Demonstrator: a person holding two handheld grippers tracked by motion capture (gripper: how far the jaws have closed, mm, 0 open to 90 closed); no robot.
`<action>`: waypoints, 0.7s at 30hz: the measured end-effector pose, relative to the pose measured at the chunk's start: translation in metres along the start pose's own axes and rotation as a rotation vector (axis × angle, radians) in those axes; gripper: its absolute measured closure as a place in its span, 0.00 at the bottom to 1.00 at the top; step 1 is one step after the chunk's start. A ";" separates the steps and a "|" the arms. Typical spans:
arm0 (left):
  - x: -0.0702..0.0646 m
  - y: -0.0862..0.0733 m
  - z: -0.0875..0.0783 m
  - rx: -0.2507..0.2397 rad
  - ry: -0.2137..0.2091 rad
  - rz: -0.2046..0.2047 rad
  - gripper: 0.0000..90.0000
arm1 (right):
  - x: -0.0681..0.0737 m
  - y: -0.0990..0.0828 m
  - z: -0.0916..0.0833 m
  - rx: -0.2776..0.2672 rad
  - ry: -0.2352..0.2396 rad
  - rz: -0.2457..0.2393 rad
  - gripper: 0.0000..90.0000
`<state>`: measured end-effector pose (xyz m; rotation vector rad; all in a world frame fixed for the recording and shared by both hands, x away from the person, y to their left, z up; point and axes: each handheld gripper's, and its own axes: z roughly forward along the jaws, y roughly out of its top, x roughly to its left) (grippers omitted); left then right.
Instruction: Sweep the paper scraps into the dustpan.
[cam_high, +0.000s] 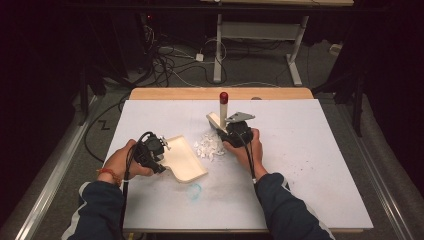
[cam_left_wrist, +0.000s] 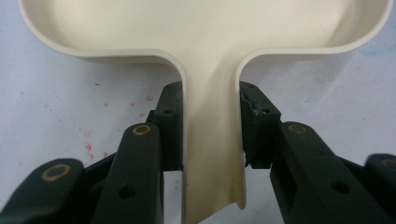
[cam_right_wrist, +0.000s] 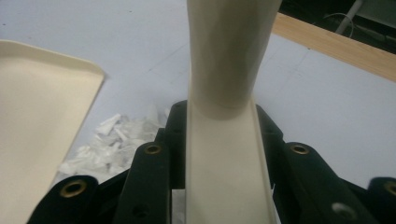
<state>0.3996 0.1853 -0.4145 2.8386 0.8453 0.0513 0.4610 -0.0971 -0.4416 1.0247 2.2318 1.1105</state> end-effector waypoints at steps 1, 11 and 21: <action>0.000 0.000 0.001 -0.002 -0.003 -0.002 0.70 | 0.001 0.000 0.000 -0.005 0.007 0.000 0.75; -0.004 0.007 0.008 0.003 -0.011 -0.004 0.70 | 0.029 -0.002 -0.002 -0.030 0.084 -0.004 0.75; -0.008 0.013 0.012 0.008 -0.018 0.003 0.70 | 0.066 0.002 -0.005 -0.039 0.173 -0.077 0.75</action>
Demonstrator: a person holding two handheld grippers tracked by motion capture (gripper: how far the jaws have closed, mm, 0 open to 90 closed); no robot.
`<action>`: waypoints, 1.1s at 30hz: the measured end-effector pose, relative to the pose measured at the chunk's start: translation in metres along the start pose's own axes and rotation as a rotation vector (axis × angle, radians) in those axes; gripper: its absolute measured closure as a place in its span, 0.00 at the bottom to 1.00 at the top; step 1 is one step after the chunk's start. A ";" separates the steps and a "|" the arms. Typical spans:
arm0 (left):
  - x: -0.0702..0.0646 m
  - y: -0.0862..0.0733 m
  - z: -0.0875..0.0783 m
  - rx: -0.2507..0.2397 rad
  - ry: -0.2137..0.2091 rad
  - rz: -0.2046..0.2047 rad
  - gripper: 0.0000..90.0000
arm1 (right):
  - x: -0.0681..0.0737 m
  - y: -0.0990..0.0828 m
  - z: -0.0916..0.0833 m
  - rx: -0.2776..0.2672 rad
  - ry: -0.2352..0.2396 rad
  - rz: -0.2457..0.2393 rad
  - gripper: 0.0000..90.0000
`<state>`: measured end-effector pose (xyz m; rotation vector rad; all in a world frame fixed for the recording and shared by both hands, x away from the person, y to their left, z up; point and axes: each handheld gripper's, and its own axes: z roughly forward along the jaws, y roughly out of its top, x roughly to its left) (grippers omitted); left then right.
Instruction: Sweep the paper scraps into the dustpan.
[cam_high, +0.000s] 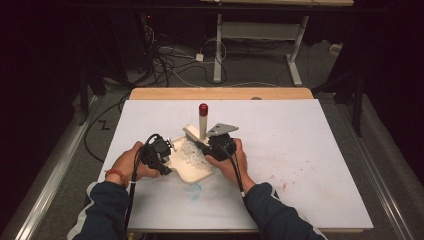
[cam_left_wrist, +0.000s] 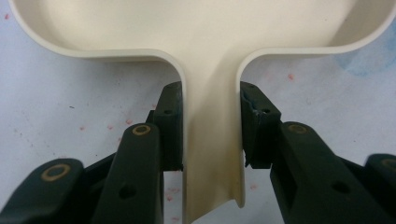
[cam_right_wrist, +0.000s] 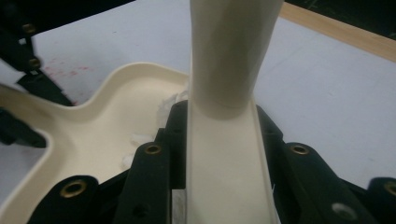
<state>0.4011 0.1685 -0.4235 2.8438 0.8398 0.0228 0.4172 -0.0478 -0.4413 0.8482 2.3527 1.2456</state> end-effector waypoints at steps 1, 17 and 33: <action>-0.001 0.000 0.001 0.002 0.003 -0.002 0.70 | 0.009 0.001 0.001 0.008 0.019 -0.016 0.75; -0.002 -0.001 0.004 -0.012 -0.005 0.002 0.70 | 0.010 0.017 -0.018 -0.037 0.011 -0.001 0.75; -0.007 -0.004 0.010 0.005 0.003 -0.022 0.70 | -0.039 -0.003 -0.052 0.062 -0.169 -0.009 0.75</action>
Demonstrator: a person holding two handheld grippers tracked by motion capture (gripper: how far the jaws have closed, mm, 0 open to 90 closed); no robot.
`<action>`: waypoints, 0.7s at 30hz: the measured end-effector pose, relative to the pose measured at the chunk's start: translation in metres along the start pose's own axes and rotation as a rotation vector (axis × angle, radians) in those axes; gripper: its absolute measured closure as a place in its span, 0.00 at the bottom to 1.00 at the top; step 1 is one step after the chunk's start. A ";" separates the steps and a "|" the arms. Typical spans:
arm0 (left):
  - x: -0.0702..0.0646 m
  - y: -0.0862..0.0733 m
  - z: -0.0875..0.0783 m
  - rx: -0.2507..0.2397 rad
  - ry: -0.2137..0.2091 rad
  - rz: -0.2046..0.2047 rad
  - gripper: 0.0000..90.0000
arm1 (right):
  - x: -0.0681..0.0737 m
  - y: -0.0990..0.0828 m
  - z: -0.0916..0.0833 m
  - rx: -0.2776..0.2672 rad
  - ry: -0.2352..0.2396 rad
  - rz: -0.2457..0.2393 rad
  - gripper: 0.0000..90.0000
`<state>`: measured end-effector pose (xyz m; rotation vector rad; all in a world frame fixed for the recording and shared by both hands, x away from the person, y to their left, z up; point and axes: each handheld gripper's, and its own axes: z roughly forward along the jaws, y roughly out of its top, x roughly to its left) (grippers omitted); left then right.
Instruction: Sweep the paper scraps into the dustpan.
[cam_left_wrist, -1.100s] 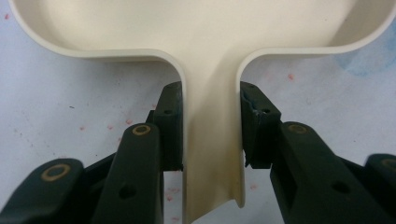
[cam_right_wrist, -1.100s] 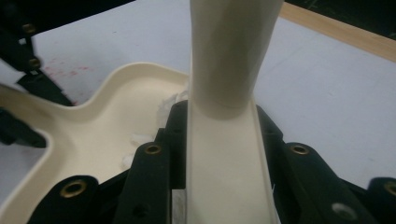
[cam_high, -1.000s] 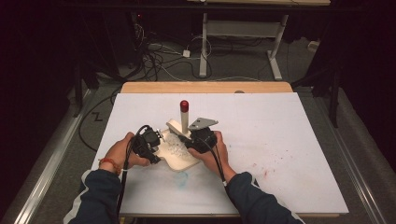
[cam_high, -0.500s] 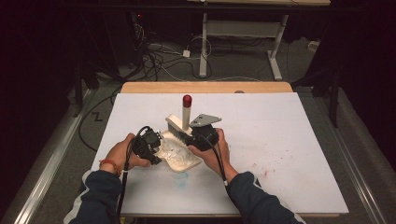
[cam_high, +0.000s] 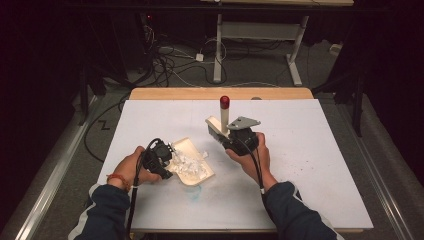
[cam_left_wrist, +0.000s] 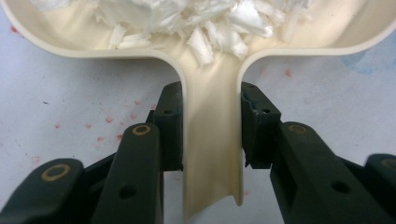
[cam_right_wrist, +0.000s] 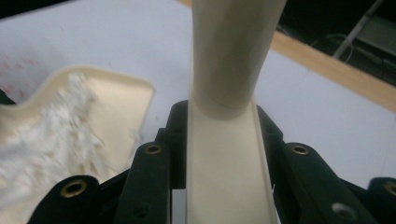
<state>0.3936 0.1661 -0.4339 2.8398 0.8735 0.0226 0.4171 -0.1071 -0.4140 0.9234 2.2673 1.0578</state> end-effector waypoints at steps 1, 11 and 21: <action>0.000 0.000 0.000 -0.002 0.005 0.000 0.70 | 0.001 -0.004 0.001 0.019 0.000 -0.009 0.75; -0.001 -0.001 0.001 -0.004 -0.003 -0.013 0.70 | 0.043 -0.013 0.001 0.054 0.187 -0.083 0.75; 0.001 -0.009 -0.001 -0.008 -0.002 -0.033 0.70 | 0.047 -0.007 -0.021 -0.003 0.254 -0.092 0.75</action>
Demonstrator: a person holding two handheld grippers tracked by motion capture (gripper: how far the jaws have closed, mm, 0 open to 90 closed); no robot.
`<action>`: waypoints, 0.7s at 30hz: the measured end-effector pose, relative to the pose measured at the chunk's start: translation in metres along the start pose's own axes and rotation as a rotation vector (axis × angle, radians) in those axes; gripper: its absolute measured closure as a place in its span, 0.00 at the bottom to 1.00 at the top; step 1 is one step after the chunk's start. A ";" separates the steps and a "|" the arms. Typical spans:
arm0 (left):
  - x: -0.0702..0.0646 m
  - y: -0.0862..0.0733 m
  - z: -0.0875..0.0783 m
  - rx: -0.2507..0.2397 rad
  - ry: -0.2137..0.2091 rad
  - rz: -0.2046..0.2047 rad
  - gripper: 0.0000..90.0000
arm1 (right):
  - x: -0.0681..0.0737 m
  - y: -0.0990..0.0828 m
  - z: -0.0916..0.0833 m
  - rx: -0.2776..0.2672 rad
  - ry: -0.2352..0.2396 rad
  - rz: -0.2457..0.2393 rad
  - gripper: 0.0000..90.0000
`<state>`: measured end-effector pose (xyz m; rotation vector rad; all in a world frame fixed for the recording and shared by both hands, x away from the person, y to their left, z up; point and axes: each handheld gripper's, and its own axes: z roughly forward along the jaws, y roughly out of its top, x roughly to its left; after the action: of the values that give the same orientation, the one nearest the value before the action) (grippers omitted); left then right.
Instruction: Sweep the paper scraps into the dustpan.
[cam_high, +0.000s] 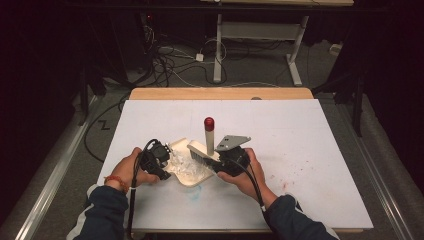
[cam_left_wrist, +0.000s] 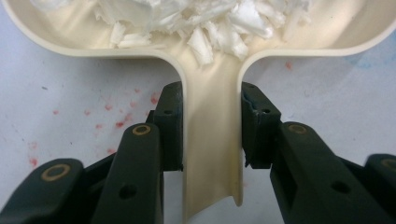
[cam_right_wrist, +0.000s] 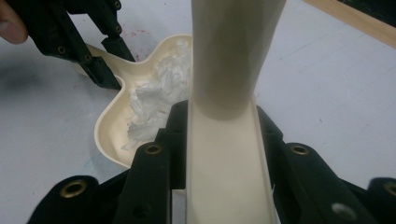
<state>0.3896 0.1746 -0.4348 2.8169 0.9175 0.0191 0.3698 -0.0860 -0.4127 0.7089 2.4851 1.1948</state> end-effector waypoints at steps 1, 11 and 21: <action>0.000 0.000 0.001 0.003 -0.002 -0.002 0.70 | -0.004 0.002 -0.007 -0.019 -0.016 0.001 0.75; 0.001 -0.001 0.002 0.011 -0.005 -0.006 0.70 | -0.040 0.007 0.014 -0.005 -0.139 0.007 0.75; 0.004 -0.008 0.001 0.007 -0.002 -0.024 0.70 | -0.011 -0.005 0.023 0.041 0.027 -0.029 0.75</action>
<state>0.3887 0.1832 -0.4377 2.8120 0.9522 0.0097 0.3880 -0.0795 -0.4300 0.6696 2.5396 1.1542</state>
